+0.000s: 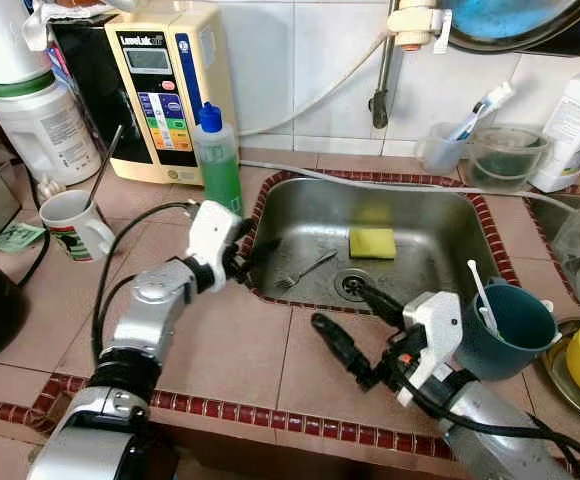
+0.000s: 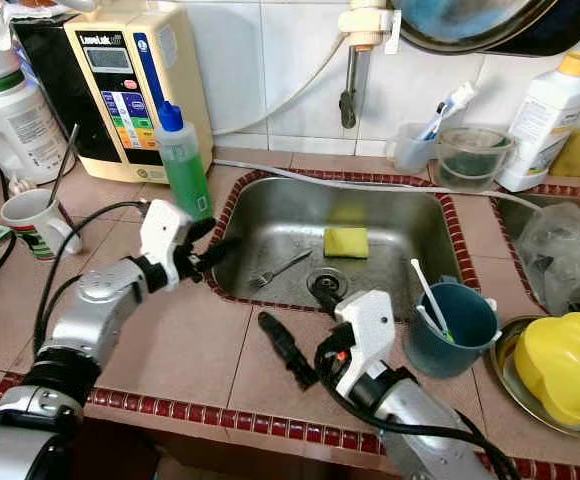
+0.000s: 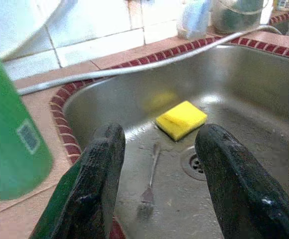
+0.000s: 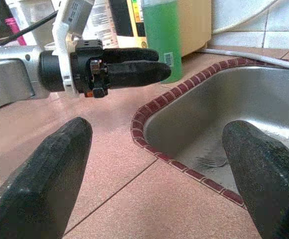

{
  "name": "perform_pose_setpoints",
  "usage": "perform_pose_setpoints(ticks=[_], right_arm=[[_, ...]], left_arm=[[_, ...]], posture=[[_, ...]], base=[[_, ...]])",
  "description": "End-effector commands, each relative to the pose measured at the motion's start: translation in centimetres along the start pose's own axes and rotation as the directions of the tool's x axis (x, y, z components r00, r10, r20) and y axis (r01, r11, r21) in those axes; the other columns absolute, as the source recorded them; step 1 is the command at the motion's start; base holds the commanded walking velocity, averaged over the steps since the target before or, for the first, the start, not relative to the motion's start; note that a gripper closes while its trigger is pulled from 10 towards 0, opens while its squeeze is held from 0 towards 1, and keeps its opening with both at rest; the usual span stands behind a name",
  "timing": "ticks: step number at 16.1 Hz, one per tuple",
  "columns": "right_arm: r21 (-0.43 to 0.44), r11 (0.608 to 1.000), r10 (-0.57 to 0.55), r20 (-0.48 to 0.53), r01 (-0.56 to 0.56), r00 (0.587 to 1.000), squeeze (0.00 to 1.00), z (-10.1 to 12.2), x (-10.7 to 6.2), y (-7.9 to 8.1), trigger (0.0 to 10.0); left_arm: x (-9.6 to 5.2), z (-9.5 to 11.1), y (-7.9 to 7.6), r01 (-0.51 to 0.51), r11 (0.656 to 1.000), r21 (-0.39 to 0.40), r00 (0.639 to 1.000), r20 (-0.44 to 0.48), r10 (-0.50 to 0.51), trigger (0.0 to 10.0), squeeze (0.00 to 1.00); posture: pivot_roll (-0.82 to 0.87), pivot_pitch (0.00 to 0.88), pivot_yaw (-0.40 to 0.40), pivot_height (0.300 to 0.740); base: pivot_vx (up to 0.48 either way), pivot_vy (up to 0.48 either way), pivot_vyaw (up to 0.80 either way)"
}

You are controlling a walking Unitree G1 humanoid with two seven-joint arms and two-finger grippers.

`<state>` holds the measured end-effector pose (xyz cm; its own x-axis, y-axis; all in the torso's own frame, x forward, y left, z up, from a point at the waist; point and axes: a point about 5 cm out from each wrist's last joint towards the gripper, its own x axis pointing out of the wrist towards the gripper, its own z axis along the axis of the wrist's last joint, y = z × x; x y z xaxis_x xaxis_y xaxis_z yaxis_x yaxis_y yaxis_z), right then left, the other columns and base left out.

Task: Kitchen organization

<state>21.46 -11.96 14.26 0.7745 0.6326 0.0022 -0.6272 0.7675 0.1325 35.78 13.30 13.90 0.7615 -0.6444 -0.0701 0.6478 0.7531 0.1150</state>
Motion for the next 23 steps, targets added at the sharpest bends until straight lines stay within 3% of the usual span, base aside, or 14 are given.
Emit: perform_pose_setpoints(ticks=[1, 11, 23], right_arm=[[-0.006, 1.0, 0.021, 0.011, -0.021, 1.0, 0.0, 0.43, -0.09, 0.34, 10.0], [0.005, 0.999, 0.051, 0.009, -0.051, 0.999, 0.0, 0.48, -0.37, 0.5, 10.0], [0.002, 0.998, 0.068, 0.011, -0.068, 0.998, 0.0, 0.48, -0.17, 0.49, 10.0]], left_arm=[[-0.26, 0.36, 0.34, -0.004, 1.0, 0.009, 1.0, 0.005, 0.004, 10.0, 0.0], [-0.82, 0.81, 0.49, 0.004, 1.0, 0.01, 1.0, -0.002, -0.004, 10.0, 0.0], [-0.57, 1.15, 0.18, 0.019, 0.999, 0.034, 1.0, 0.015, -0.02, 10.0, 0.0]], posture=[[-0.14, 0.0, 0.055, 0.74], [-0.14, 0.02, 0.057, 0.74], [-0.13, 0.0, 0.053, 0.74]], base=[[0.0, 0.0, 0.0], [0.0, 0.0, 0.0], [-0.267, 0.0, 0.0]])
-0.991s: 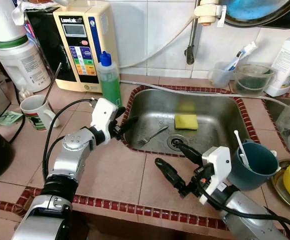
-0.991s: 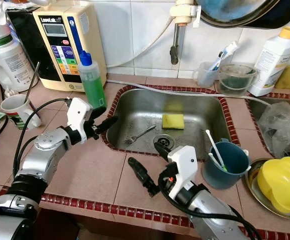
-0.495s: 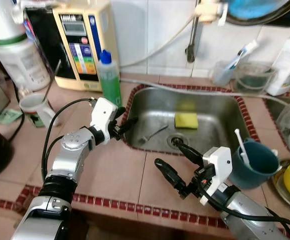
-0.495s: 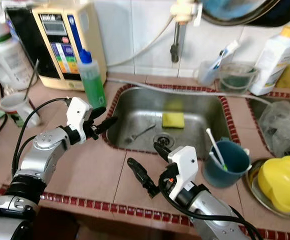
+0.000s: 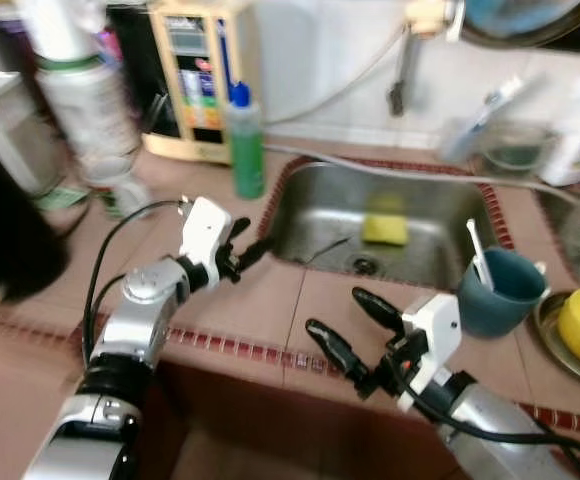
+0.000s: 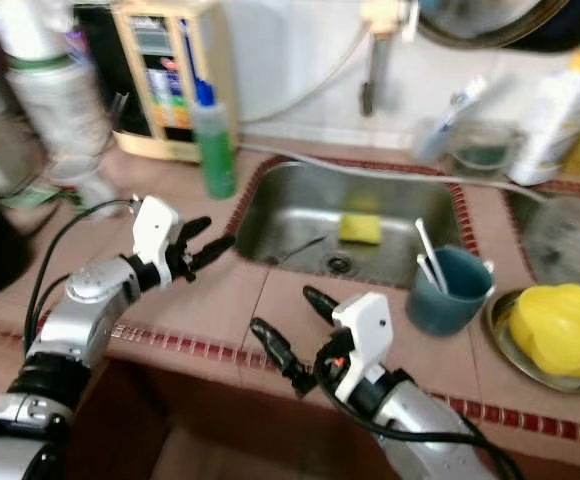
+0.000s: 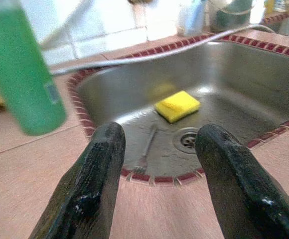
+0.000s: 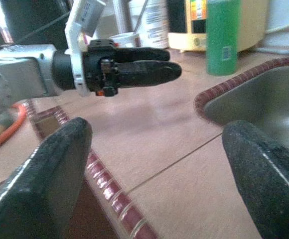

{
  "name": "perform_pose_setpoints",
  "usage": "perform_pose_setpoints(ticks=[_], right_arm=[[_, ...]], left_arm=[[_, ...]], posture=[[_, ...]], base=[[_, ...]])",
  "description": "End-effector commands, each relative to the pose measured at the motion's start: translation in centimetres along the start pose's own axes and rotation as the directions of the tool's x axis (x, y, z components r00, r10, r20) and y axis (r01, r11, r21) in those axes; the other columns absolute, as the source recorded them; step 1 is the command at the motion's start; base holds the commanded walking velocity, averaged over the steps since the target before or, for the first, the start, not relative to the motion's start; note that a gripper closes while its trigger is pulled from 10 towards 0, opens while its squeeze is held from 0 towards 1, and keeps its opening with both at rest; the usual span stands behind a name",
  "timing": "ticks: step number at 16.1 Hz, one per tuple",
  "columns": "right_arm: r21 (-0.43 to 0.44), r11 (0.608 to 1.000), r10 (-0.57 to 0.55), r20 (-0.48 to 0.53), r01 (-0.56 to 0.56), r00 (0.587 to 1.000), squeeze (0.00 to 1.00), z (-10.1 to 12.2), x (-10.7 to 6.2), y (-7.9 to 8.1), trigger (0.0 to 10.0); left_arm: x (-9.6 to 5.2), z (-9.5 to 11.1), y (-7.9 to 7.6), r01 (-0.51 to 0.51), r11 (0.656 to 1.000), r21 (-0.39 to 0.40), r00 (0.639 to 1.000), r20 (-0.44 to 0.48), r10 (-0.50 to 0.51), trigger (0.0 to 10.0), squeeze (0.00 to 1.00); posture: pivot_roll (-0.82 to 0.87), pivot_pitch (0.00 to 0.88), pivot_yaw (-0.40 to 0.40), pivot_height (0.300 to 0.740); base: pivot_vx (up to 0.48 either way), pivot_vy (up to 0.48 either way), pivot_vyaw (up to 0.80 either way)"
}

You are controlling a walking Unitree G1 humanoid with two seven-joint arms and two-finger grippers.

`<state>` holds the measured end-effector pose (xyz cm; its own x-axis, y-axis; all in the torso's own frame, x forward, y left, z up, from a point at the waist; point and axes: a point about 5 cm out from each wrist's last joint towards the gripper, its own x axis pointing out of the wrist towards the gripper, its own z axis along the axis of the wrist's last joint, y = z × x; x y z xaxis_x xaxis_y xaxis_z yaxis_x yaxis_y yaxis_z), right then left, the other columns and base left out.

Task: Kitchen organization

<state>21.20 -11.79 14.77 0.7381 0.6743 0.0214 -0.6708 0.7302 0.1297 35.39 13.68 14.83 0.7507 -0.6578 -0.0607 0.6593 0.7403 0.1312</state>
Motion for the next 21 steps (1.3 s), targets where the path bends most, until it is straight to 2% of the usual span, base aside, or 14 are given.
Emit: perform_pose_setpoints(ticks=[1, 6, 9, 12, 15, 17, 18, 21], right_arm=[[0.003, 1.0, 0.012, -0.003, -0.012, 1.0, 0.0, 0.0, -0.1, 0.1, 10.0], [-0.006, 1.0, -0.011, 0.003, 0.011, 1.0, 0.0, 0.0, 0.0, -0.3, 10.0], [-0.008, 0.999, -0.044, 0.003, 0.044, 0.999, 0.0, -0.2, -0.2, -0.7, 10.0], [-0.056, 0.989, -0.137, 0.007, 0.138, 0.99, 0.0, -0.2, -0.2, -2.0, 10.0], [-0.138, 0.967, -0.214, 0.009, 0.213, 0.977, 0.0, -0.2, -0.2, -3.1, 10.0], [-0.228, 0.923, -0.319, -0.011, 0.309, 0.948, 0.0, -0.9, -0.3, -4.4, 10.0], [-0.304, 0.884, -0.381, -0.028, 0.355, 0.924, 0.0, -1.4, -0.6, -5.2, 10.0], [-0.403, 0.781, -0.51, 0.03, 0.477, 0.86, 0.0, -1.2, -0.8, -6.9, 10.0]], left_arm=[[0.0, 0.4, -0.1, 0.014, 1.0, 0.023, 1.0, 0.017, -0.014, 10.0, 0.0], [-0.3, 0.5, -0.6, 0.004, 0.998, 0.065, 0.998, 0.064, -0.008, 10.0, 0.0], [-0.5, 0.3, -1.1, 0.012, 0.998, 0.062, 0.996, 0.091, -0.017, 10.0, 0.0], [-1.1, 0.4, -1.8, 0.084, 0.995, -0.046, 0.989, 0.126, -0.078, 10.0, 0.0], [-1.4, 1.2, -2.3, 0.135, 0.988, -0.077, 0.976, 0.183, -0.119, 10.0, 0.0], [-1.9, 2.0, -3.7, 0.255, 0.96, -0.116, 0.946, 0.234, -0.223, 10.0, 0.0], [-2.2, 1.9, -4.2, 0.286, 0.951, -0.116, 0.94, 0.227, -0.255, 10.0, 0.0], [-2.5, 1.7, -4.3, 0.288, 0.952, -0.104, 0.939, 0.226, -0.26, 10.0, 0.0]], posture=[[-0.13, 0.0, 0.053, 0.74], [-0.13, 0.004, 0.052, 0.74], [-0.13, 0.012, 0.049, 0.74], [-0.13, 0.019, 0.046, 0.74], [-0.12, 0.022, 0.041, 0.74], [-0.12, 0.028, 0.039, 0.74], [-0.12, 0.03, 0.037, 0.74], [-0.12, 0.016, 0.035, 0.74]], base=[[0.0, 0.0, 0.0], [0.0, 0.0, 0.0], [0.0, 0.0, 0.0], [0.0, 0.0, 0.0], [0.0, 0.0, 0.0], [0.0, 0.0, 0.0], [0.0, 0.0, 0.0], [0.0, 0.0, 0.0]])
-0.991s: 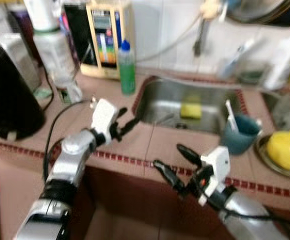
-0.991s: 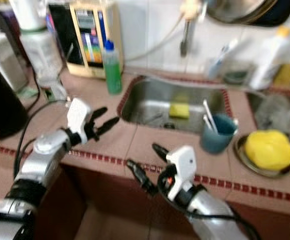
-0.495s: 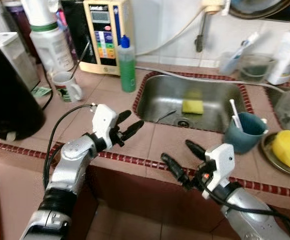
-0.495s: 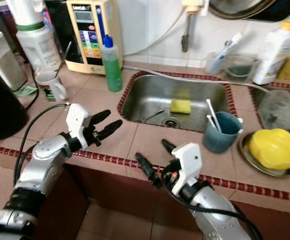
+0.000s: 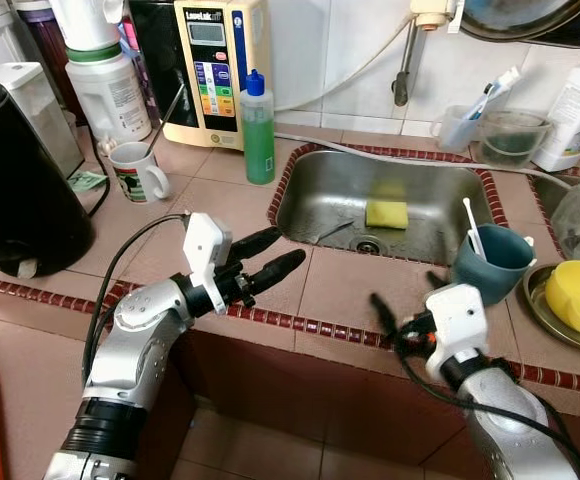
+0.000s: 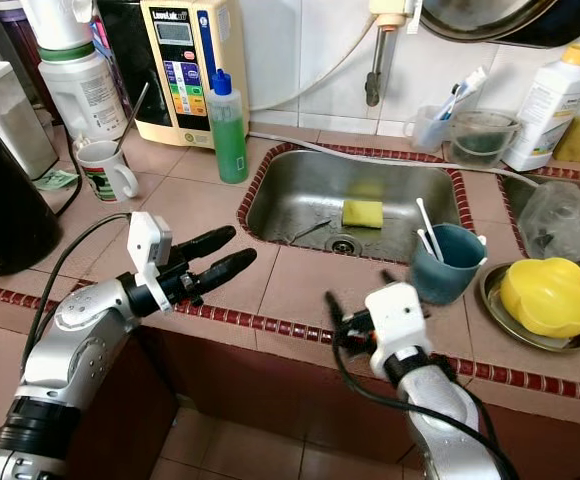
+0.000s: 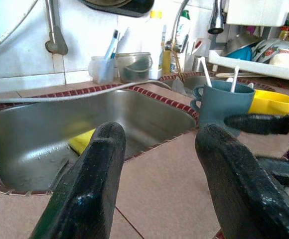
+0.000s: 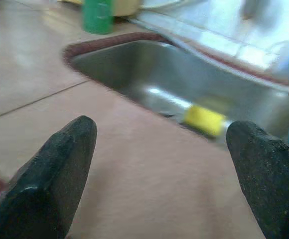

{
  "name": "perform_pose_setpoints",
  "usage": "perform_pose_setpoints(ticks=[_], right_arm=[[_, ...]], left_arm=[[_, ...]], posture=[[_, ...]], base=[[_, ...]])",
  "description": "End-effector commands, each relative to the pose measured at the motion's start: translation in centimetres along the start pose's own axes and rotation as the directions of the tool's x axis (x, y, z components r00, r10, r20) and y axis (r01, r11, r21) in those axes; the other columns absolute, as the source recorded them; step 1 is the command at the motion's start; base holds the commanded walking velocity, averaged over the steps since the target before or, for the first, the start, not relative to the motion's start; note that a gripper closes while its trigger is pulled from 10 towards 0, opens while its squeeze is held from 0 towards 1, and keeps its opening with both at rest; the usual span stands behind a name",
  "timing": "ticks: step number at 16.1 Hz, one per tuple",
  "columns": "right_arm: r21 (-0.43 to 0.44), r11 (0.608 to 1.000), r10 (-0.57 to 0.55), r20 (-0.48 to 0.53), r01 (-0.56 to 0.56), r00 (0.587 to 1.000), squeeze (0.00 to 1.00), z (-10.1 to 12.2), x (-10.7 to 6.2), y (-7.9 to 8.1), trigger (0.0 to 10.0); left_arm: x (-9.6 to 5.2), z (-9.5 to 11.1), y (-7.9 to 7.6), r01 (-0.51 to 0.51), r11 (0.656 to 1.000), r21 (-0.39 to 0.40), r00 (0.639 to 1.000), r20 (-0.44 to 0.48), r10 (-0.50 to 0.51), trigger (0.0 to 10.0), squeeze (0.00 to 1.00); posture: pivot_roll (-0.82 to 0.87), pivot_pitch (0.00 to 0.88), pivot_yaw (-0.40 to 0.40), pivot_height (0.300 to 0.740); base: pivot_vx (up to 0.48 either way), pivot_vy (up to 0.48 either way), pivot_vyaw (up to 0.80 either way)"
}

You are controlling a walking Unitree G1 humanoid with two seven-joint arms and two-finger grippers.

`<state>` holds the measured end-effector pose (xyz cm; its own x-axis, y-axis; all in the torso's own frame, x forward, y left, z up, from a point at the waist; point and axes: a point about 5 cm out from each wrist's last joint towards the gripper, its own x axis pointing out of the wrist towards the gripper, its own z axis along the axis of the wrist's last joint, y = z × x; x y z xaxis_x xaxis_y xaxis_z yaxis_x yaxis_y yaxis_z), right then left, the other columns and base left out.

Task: Kitchen organization

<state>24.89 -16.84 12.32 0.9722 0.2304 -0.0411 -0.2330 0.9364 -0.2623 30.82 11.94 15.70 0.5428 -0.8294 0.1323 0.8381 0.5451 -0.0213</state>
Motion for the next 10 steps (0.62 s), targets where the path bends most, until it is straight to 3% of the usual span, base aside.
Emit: perform_pose_setpoints(ticks=[1, 6, 10], right_arm=[[-0.046, 0.998, -0.05, 0.02, 0.051, 0.999, 0.0, 0.2, 0.3, -0.7, 10.0], [-0.138, 0.99, -0.03, 0.081, 0.041, 0.996, 0.0, 0.8, 1.2, -0.2, 10.0], [-0.196, 0.979, -0.034, 0.083, 0.05, 0.996, 0.0, 0.3, 1.0, 0.3, 10.0]], left_arm=[[0.0, 0.6, -0.2, 0.022, 0.999, 0.035, 1.0, 0.003, -0.022, 10.0, 0.0], [0.2, 1.0, -0.3, 0.068, 0.994, 0.09, 0.997, -0.029, -0.066, 10.0, 0.0], [-0.3, 0.7, -0.7, 0.101, 0.993, 0.068, 0.994, -0.044, -0.098, 10.0, 0.0]], posture=[[-0.12, 0.013, 0.036, 0.74], [-0.11, 0.029, 0.039, 0.74], [-0.11, 0.044, 0.046, 0.74]], base=[[0.0, 0.0, 0.0], [0.0, 0.0, 0.0], [0.0, 0.0, 0.0]])
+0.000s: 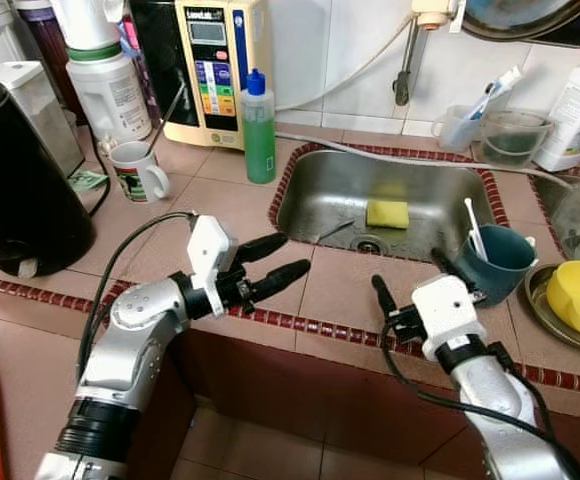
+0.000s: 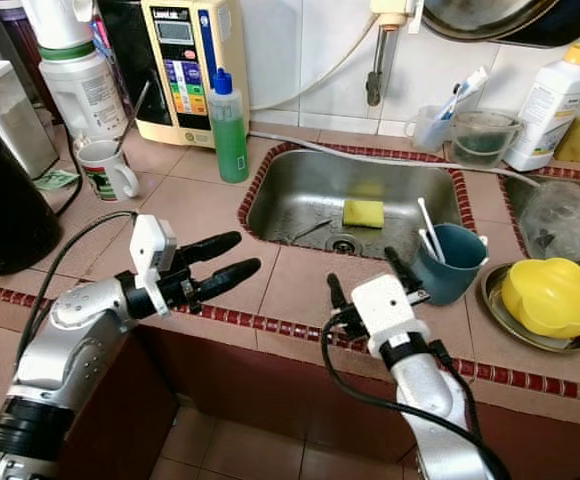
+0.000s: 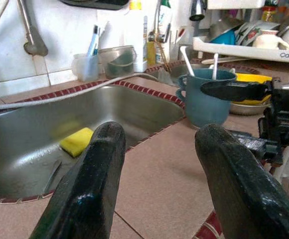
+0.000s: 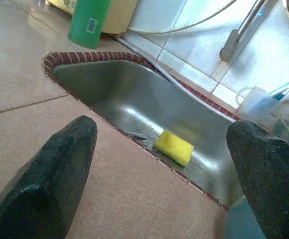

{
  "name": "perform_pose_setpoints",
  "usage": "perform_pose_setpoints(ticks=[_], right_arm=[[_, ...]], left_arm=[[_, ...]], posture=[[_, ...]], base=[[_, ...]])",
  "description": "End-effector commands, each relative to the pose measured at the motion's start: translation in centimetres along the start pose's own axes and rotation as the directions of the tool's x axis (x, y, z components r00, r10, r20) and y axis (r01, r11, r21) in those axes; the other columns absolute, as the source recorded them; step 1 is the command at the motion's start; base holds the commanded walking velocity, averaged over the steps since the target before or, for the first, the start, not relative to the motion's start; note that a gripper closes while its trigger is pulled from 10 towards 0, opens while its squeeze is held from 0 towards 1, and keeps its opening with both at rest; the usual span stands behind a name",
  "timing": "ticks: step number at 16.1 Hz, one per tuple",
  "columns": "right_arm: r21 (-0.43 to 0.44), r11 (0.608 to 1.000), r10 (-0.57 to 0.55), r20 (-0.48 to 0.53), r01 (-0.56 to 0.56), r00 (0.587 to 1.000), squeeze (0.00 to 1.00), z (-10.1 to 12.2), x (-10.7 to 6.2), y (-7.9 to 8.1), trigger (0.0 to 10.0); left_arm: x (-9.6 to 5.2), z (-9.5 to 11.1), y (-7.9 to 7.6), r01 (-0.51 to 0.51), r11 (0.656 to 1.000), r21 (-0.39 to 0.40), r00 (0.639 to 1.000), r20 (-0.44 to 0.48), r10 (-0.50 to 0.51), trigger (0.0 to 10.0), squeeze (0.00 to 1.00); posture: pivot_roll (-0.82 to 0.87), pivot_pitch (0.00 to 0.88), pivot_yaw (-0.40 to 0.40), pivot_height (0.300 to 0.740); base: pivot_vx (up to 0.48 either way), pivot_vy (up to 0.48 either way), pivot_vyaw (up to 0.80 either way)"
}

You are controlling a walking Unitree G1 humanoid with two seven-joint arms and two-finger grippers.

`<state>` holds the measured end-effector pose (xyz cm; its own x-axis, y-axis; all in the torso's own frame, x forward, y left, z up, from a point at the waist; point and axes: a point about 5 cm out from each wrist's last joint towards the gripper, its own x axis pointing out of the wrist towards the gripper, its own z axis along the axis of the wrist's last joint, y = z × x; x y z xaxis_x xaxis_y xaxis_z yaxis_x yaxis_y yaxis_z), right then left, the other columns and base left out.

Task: Kitchen organization

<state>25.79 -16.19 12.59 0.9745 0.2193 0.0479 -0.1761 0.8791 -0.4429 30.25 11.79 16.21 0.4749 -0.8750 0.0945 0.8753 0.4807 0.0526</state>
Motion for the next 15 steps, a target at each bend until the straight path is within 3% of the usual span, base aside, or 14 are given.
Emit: perform_pose_setpoints(ticks=[1, 2, 3, 9, 15], right_arm=[[-0.024, 1.0, -0.014, -0.001, 0.014, 1.0, 0.0, -0.1, 0.0, -0.2, 10.0], [-0.123, 0.991, -0.044, -0.001, 0.043, 0.999, 0.0, -0.5, 0.1, -0.4, 10.0], [-0.15, 0.988, -0.048, -0.005, 0.047, 0.999, 0.0, -0.8, 0.1, -0.4, 10.0], [-0.241, 0.963, -0.132, -0.043, 0.118, 0.99, 0.0, -2.2, -0.8, -0.6, 10.0], [-0.237, 0.951, -0.2, 0.023, 0.2, 0.979, 0.0, -1.3, -1.0, 0.0, 10.0]], left_arm=[[-0.2, 0.3, -0.2, 0.02, 0.999, 0.025, 1.0, -0.001, -0.02, 10.0, 0.0], [-0.3, 0.3, -0.1, 0.018, 0.999, 0.039, 1.0, -0.002, -0.018, 10.0, 0.0], [-0.3, 0.2, -0.1, 0.016, 0.999, 0.04, 1.0, -0.007, -0.016, 10.0, 0.0], [-1.1, 0.1, -0.6, 0.031, 0.993, 0.111, 1.0, 0.002, -0.031, 10.0, 0.0], [-0.7, -0.4, -1.6, 0.094, 0.987, 0.128, 0.996, -0.007, -0.093, 10.0, 0.0]], posture=[[-0.1, 0.043, 0.045, 0.74], [-0.11, 0.053, 0.044, 0.74], [-0.11, 0.051, 0.041, 0.74], [-0.11, 0.057, 0.033, 0.74], [-0.12, 0.026, 0.031, 0.74]], base=[[0.0, 0.0, 0.0], [0.0, 0.0, 0.0], [0.0, 0.0, 0.0], [0.0, 0.0, 0.0], [0.0, 0.0, 0.0]])
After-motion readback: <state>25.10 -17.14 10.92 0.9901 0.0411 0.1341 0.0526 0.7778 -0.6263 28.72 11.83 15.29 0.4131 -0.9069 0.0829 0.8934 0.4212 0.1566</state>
